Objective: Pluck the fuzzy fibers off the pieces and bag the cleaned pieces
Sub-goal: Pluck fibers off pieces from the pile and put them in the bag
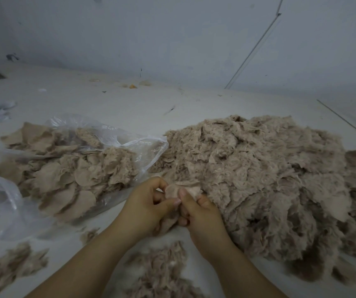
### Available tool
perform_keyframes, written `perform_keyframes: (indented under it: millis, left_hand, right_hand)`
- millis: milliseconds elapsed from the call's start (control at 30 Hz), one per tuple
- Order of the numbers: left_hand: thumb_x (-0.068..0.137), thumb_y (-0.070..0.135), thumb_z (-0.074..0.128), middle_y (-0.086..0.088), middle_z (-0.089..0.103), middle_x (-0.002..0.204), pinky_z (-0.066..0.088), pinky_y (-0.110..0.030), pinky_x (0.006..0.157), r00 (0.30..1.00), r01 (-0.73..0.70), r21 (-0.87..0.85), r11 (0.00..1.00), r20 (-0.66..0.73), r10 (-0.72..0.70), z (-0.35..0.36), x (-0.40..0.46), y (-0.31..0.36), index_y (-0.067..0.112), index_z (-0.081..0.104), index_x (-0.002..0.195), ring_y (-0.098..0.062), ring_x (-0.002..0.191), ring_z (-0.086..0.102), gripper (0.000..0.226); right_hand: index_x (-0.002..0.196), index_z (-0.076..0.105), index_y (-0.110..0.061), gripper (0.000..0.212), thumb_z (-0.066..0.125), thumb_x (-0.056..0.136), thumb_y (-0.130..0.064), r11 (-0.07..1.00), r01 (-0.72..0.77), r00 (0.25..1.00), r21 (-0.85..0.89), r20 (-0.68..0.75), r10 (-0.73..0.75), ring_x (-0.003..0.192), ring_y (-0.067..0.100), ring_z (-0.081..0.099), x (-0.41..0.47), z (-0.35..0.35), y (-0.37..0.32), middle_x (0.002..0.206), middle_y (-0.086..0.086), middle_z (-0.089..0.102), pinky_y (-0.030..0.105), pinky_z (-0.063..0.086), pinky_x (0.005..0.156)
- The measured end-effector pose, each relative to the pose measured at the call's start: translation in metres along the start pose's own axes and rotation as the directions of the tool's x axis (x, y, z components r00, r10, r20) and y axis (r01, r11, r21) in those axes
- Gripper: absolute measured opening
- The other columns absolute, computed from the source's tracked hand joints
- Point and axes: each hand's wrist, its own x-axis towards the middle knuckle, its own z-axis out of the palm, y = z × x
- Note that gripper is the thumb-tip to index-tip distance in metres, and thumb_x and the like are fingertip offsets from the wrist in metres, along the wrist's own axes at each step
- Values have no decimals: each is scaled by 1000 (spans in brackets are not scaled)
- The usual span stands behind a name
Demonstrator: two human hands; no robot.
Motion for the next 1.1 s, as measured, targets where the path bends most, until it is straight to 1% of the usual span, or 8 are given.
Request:
perform_keyframes:
  millis: [233, 367, 433, 533, 667, 833, 933, 1100]
  left_hand:
    - [78, 16, 82, 1, 60, 55, 48, -35, 51, 991, -110, 452, 885, -14, 131, -26, 6, -18, 27, 58, 66, -9, 46, 53, 29]
    - [88, 18, 71, 15, 62, 87, 45, -18, 59, 942, -193, 622, 759, -101, 321, -24, 9, -8, 28, 71, 90, -3, 60, 56, 10]
    - [93, 38, 60, 15, 59, 94, 43, -21, 63, 923, -186, 674, 715, -129, 362, -18, 8, 4, 26, 70, 95, -1, 69, 54, 15]
    - [82, 64, 56, 6, 66, 82, 54, -38, 66, 991, -82, 440, 894, -57, 119, -10, 4, 24, 26, 70, 85, -9, 72, 63, 41]
    - [84, 18, 76, -11, 68, 69, 55, -42, 59, 995, -68, 323, 944, -46, 88, -1, 3, 29, 4, 70, 71, -22, 59, 64, 20]
    - [95, 13, 62, -5, 51, 45, 36, -23, 37, 961, 69, 12, 998, -271, -64, -1, 5, 19, -5, 60, 68, -10, 35, 43, 32]
    - [97, 21, 58, -1, 53, 49, 37, -23, 39, 970, 90, -4, 996, -228, -89, 0, 4, 18, 1, 59, 71, -9, 39, 48, 33]
    - [90, 12, 68, -22, 56, 56, 42, -31, 44, 987, 1, 152, 988, -158, 23, 0, 5, 26, -3, 60, 69, -18, 48, 51, 27]
  right_hand:
    - [44, 58, -27, 52, 65, 95, -25, 991, -57, 990, 123, -124, 73, 45, 9, 36, 6, -1, 2, 50, -4, 36, 23, 38, 47]
    - [63, 59, -18, 32, 67, 94, -20, 1000, 25, 1000, -19, -18, -25, 49, 8, 41, 3, 0, 2, 52, -5, 45, 22, 41, 49]
    - [76, 67, -12, 19, 68, 92, -21, 996, 65, 997, -67, 51, -62, 57, 9, 50, 1, 1, 0, 63, -1, 59, 22, 44, 53]
    - [75, 75, -20, 19, 68, 92, -21, 985, 98, 990, -143, 110, -83, 60, 8, 57, -3, 1, -4, 68, -1, 67, 20, 46, 56]
    - [79, 67, 3, 25, 65, 95, -16, 971, 109, 992, -212, 93, -91, 61, 22, 46, -4, 2, -5, 70, 17, 58, 30, 40, 55]
    - [92, 69, 4, 36, 60, 96, -31, 984, 58, 996, -171, 78, -45, 75, 29, 53, -5, 7, -8, 86, 34, 62, 43, 48, 70]
    - [84, 65, 4, 38, 63, 93, -33, 986, 44, 997, -160, 64, -34, 64, 24, 48, -4, 6, -8, 68, 12, 58, 32, 44, 59]
    - [83, 58, 10, 39, 61, 97, -26, 973, 112, 989, -199, 121, -89, 61, 25, 42, -6, 11, -8, 69, 15, 53, 31, 35, 53]
